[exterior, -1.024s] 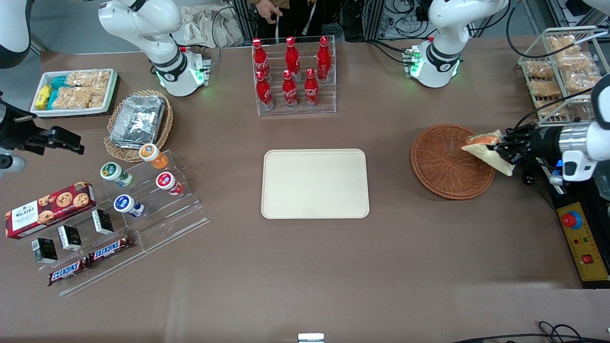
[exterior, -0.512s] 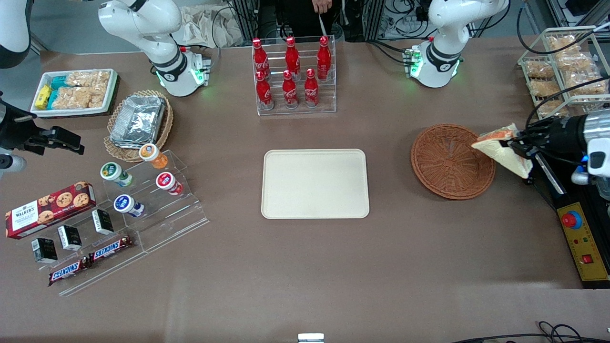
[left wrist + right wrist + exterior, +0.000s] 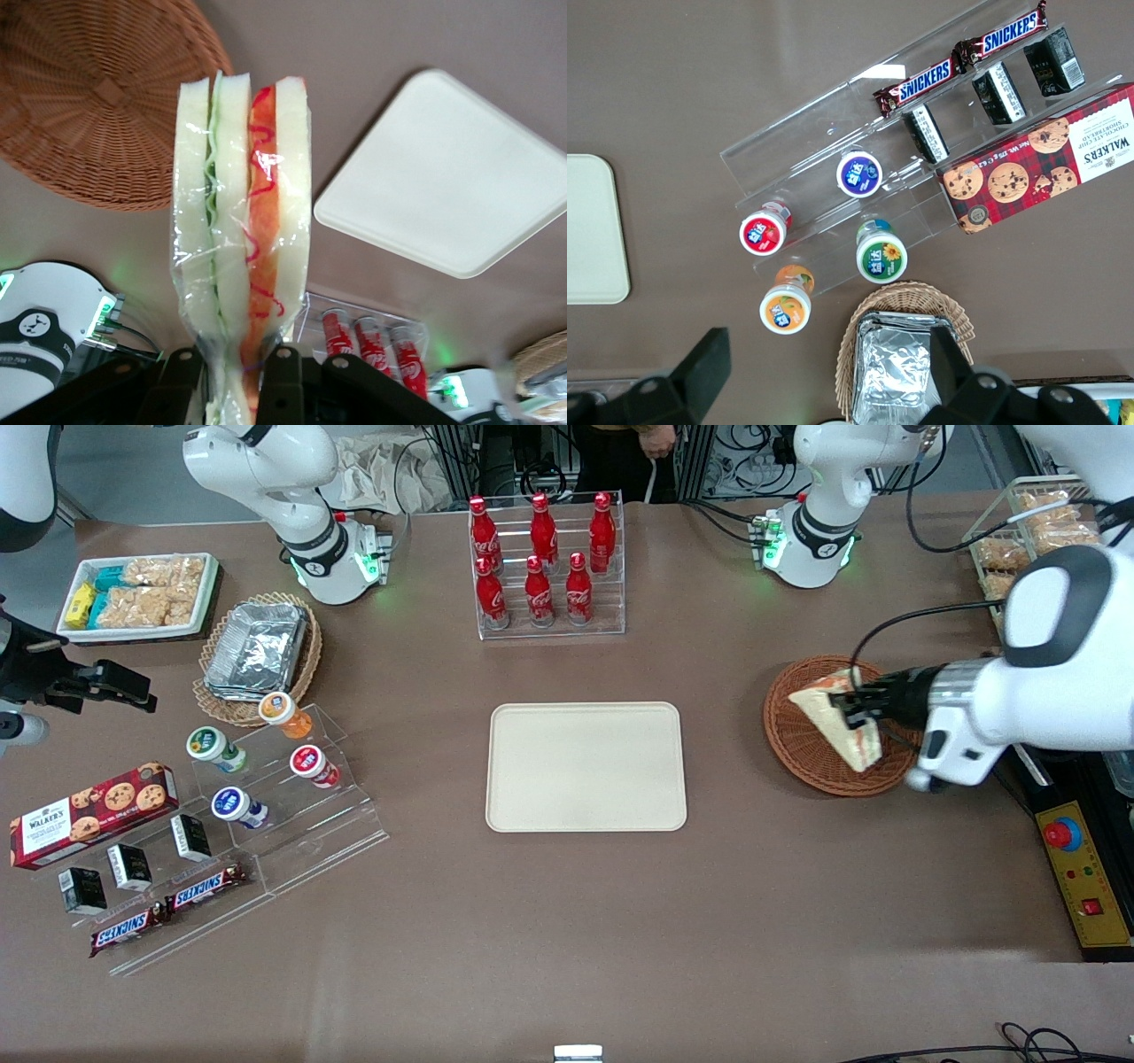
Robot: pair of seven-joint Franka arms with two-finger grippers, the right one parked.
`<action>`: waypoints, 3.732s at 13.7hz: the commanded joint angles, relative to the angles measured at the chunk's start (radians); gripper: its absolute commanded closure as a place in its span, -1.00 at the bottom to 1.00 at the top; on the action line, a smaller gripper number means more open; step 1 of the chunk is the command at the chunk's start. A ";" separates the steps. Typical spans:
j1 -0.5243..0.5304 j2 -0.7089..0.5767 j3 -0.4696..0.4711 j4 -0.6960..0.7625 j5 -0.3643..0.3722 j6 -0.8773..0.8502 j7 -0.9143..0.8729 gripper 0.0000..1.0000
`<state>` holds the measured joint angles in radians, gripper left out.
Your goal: Place sandwich from basket to tray
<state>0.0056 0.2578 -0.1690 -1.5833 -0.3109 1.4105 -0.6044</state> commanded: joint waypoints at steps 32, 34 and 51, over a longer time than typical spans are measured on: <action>-0.406 0.502 0.009 0.109 0.141 0.350 0.118 0.38; -0.414 0.502 0.009 0.109 0.142 0.350 0.118 -0.69; -0.262 0.186 0.031 0.109 0.186 0.165 0.035 -1.00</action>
<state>-0.2782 0.4985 -0.1303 -1.4569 -0.1560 1.5943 -0.5597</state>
